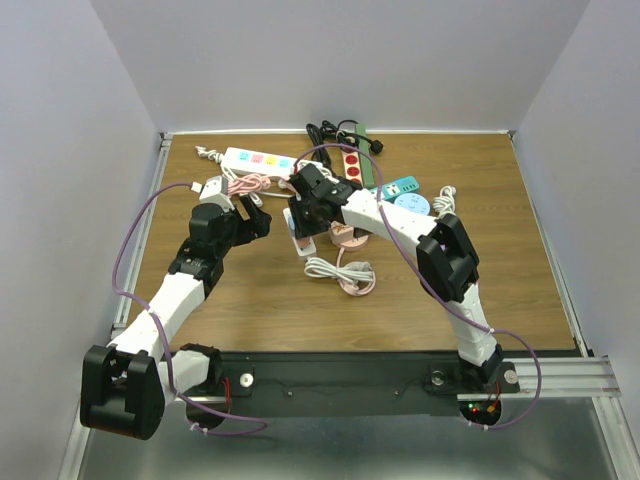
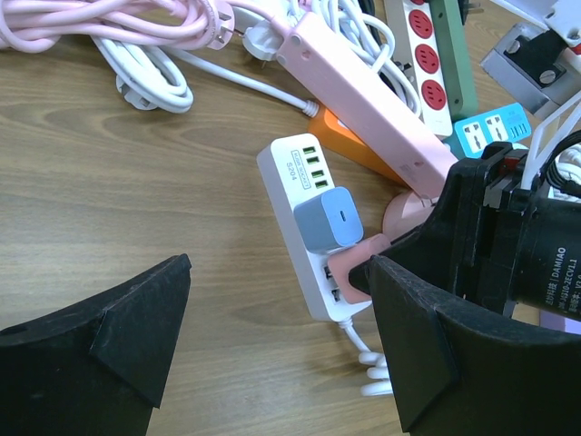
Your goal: Insert the plug
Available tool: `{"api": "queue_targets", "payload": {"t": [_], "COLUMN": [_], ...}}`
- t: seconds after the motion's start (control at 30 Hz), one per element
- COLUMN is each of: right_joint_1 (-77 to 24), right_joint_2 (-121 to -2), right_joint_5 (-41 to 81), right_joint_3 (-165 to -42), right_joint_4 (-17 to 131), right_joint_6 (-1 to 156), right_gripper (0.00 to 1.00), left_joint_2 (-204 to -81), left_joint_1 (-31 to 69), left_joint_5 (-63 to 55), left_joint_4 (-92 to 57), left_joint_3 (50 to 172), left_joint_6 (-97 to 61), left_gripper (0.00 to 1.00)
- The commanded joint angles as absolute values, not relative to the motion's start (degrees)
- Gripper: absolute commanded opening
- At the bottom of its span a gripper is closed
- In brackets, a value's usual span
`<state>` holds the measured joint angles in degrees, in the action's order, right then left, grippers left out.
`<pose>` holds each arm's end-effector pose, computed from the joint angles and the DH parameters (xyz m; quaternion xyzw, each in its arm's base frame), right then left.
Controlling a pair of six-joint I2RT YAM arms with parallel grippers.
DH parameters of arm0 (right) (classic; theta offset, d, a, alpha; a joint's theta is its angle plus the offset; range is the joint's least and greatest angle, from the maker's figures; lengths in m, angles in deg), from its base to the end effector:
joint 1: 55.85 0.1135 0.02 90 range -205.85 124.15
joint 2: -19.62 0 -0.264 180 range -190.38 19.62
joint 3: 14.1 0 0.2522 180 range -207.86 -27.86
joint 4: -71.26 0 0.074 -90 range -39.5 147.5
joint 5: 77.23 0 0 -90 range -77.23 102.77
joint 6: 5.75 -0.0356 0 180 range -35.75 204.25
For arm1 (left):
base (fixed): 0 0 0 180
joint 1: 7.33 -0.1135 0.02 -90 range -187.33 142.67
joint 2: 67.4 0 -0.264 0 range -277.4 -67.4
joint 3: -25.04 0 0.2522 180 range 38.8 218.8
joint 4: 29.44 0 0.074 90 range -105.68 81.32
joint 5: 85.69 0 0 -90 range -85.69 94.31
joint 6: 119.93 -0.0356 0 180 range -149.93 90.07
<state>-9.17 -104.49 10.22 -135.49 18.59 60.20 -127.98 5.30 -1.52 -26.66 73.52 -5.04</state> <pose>0.3320 0.3497 0.2299 -0.1808 0.9372 0.1548 0.2548 0.2360 -0.0566 0.2625 -0.0537 0.7905 -0.2340 0.5635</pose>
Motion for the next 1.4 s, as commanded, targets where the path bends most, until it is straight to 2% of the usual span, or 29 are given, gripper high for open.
{"api": "queue_targets", "payload": {"t": [0.0, 1.37], "right_joint_1": [-7.9, -4.9], "right_joint_2": [-103.5, -106.8], "right_joint_5": [10.7, 4.5], "right_joint_3": [-133.9, -125.7], "right_joint_4": [17.9, 17.0], "right_joint_6": [60.1, 63.1], "right_gripper": [0.00, 0.00], "left_joint_2": [-127.9, -128.0], "left_joint_1": [5.0, 4.2], "left_joint_5": [-2.5, -2.7], "left_joint_4": [-29.7, -29.9], "left_joint_3": [74.0, 73.5], "left_joint_6": [-5.6, -5.3], "left_gripper": [0.90, 0.90]}}
